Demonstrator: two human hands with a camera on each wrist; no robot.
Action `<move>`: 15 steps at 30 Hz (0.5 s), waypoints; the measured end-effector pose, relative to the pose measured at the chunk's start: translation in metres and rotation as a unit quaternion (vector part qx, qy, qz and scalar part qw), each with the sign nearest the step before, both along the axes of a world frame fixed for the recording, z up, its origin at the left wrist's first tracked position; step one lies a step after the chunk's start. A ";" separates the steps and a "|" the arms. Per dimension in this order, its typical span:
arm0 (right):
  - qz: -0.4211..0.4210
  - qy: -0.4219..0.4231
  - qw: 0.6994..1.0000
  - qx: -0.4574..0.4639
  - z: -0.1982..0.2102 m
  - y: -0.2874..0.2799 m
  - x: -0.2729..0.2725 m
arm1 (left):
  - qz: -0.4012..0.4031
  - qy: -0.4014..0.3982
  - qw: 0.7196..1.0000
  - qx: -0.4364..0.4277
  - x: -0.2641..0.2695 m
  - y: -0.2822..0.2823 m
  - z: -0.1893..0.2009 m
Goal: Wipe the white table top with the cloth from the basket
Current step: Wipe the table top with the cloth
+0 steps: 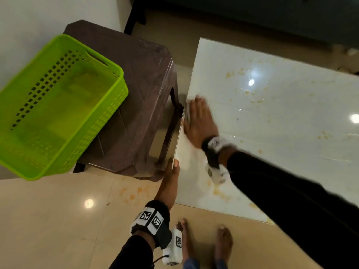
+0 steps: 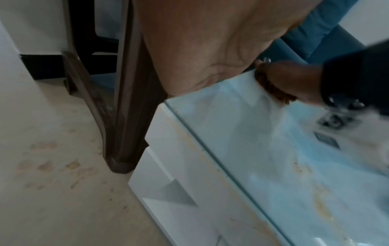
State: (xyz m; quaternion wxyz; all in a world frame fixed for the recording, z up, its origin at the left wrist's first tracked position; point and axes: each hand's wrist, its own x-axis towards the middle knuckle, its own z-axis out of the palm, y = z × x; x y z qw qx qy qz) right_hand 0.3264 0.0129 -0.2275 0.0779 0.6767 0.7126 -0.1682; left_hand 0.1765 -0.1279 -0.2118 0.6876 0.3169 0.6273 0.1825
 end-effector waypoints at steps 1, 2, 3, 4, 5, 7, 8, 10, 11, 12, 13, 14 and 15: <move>-0.030 -0.010 1.000 0.002 0.003 0.035 0.011 | 0.009 -0.001 1.000 0.004 0.000 -0.002 -0.004; -0.044 -0.019 0.999 -0.002 0.004 0.063 0.022 | 0.008 -0.007 1.000 -0.001 0.001 -0.005 -0.004; -0.046 -0.031 0.998 0.004 0.004 0.074 0.032 | -0.003 -0.009 1.000 -0.003 0.002 -0.006 -0.007; -0.043 -0.026 0.999 0.008 0.002 0.067 0.037 | -0.005 0.001 1.000 -0.004 0.001 -0.006 -0.007; -0.027 -0.020 0.999 0.016 -0.003 0.048 0.037 | 0.001 0.010 1.000 0.001 0.001 -0.005 -0.012; -0.001 0.019 0.999 0.039 -0.003 -0.023 0.028 | 0.021 0.031 0.999 -0.008 0.002 -0.004 -0.012; 0.009 0.037 0.998 0.052 -0.002 -0.070 0.022 | 0.030 0.043 0.998 -0.017 0.003 -0.002 -0.012; 0.056 0.037 0.997 0.044 -0.002 -0.173 0.007 | 0.039 0.062 0.997 -0.004 0.004 0.002 -0.014; 0.080 0.026 0.996 0.042 -0.001 -0.213 -0.001 | 0.034 0.071 0.997 0.010 0.004 0.003 -0.017; 0.095 0.017 0.994 0.042 -0.002 -0.240 -0.002 | 0.029 0.080 0.996 0.025 0.005 0.002 -0.021; 0.109 0.024 0.993 0.032 -0.005 -0.245 0.001 | 0.015 0.092 0.995 0.031 0.004 0.001 -0.027; 0.120 0.035 0.992 0.016 -0.007 -0.238 0.007 | -0.008 0.108 0.993 0.036 0.004 -0.002 -0.032; 0.125 0.040 0.991 0.014 -0.008 -0.220 0.013 | -0.028 0.128 0.990 0.043 0.003 -0.004 -0.034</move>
